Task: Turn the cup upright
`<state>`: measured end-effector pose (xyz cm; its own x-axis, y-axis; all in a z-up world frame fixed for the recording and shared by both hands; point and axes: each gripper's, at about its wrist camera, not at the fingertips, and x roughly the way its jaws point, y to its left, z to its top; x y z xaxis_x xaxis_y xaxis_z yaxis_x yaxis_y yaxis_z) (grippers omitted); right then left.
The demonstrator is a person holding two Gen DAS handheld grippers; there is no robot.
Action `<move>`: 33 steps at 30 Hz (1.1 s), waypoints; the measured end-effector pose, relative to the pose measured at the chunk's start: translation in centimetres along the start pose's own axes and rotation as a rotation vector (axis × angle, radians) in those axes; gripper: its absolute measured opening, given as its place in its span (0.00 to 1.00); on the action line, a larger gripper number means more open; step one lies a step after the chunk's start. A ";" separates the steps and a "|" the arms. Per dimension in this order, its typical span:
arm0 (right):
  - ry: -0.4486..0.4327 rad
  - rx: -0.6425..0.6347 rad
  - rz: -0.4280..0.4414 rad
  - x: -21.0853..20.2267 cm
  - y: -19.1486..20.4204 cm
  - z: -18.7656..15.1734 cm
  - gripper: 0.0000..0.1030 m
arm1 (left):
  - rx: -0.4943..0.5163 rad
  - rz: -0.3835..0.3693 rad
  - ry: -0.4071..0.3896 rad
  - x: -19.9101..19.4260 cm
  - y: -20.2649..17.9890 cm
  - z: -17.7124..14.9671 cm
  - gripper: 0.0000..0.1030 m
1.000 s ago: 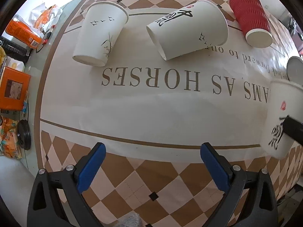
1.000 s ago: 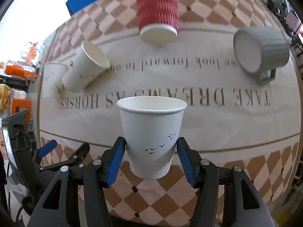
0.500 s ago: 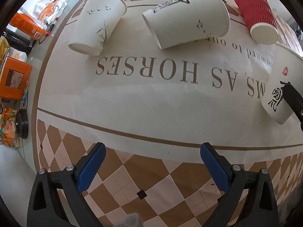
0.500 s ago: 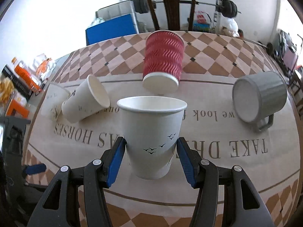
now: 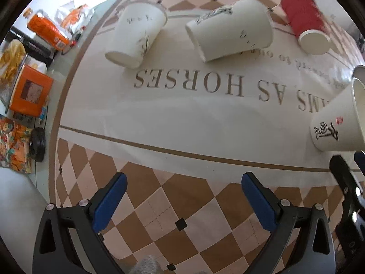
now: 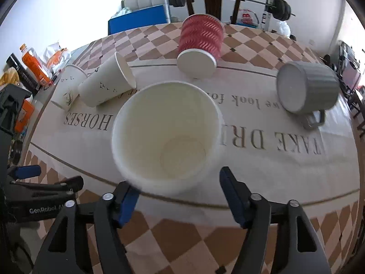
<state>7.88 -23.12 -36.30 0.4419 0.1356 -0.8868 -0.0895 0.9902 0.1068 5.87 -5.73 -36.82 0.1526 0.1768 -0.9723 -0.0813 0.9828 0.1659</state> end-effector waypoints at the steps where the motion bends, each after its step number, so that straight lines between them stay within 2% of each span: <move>1: 0.000 0.009 -0.007 -0.5 -0.1 -0.3 0.80 | 0.006 -0.009 -0.007 -0.5 -0.1 -0.1 1.00; 5: 0.004 0.058 -0.056 -2.8 -0.7 -1.3 0.81 | 0.024 -0.024 -0.043 -2.8 -0.3 -0.8 1.00; 8: -0.011 0.110 -0.115 -5.3 -1.6 -1.5 0.86 | 0.050 -0.048 -0.093 -5.7 -0.4 -1.1 1.00; 10: -0.017 0.142 -0.158 -7.0 -2.1 -1.5 0.95 | 0.065 -0.062 -0.128 -7.8 -0.6 -1.3 1.00; 15: -0.042 0.192 -0.242 -12.8 -2.8 -1.2 0.98 | 0.105 -0.114 -0.224 -13.5 0.6 -1.2 1.00; 19: -0.087 0.210 -0.271 -18.7 -2.0 -0.6 0.99 | 0.128 -0.139 -0.306 -18.5 2.0 -1.5 1.00; 24: -0.124 0.217 -0.312 -25.9 -0.4 -0.1 1.00 | 0.137 -0.174 -0.363 -23.7 3.0 -2.8 1.00; 33: -0.140 0.231 -0.314 -33.5 0.7 -0.3 1.00 | 0.132 -0.208 -0.425 -29.8 3.8 -4.9 1.00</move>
<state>-7.22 -27.01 -6.69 0.5345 -0.1867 -0.8243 0.2647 0.9632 -0.0465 -3.86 -7.55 -8.01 0.5430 -0.0451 -0.8385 0.1148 0.9932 0.0209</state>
